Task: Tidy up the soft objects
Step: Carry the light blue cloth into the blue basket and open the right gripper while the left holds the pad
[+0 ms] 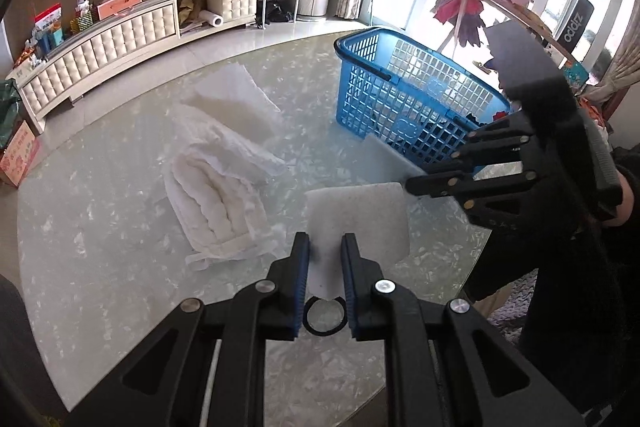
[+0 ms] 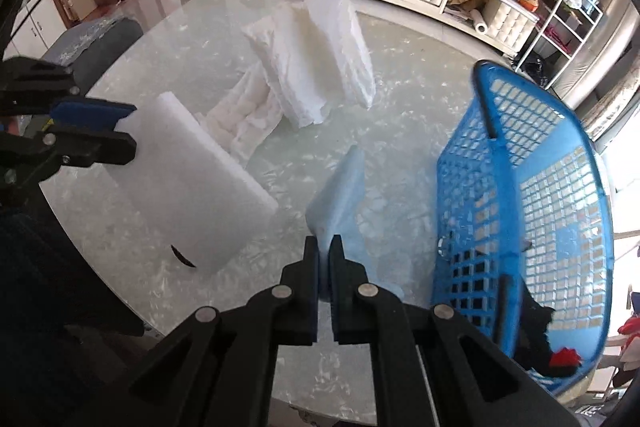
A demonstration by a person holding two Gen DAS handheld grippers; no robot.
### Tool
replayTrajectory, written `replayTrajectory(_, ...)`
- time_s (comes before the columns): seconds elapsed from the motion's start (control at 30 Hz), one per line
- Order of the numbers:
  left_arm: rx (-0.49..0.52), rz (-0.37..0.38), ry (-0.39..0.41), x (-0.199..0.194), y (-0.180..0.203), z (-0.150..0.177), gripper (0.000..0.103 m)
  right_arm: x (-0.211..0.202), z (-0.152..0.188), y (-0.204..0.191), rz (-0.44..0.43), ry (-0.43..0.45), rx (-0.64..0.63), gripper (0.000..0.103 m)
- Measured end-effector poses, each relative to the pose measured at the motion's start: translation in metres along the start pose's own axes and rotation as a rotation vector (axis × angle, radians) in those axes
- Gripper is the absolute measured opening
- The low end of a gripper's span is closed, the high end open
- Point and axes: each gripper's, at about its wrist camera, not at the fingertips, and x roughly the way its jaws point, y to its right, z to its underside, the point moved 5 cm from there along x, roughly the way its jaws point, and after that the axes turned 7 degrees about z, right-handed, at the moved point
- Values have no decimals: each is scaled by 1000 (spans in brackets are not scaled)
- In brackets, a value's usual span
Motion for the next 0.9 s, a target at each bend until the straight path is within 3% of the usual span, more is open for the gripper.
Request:
replayTrajectory(0.2,12,-7,29,-13,6,-3,14,-39,-5,16,31,51,20,4)
replayTrajectory(0.53,27,-25,28,-12,12,-11,14,-100,-7,66,157,128,52,4)
replayTrajectory(0.7,15,-35,12,-9,9,-7,14,-93,1,98,199,103,85,4)
replayTrajectory(0.9,-7,-47,0,-7,3,-5,14,-52,13,130,224,28,135,4)
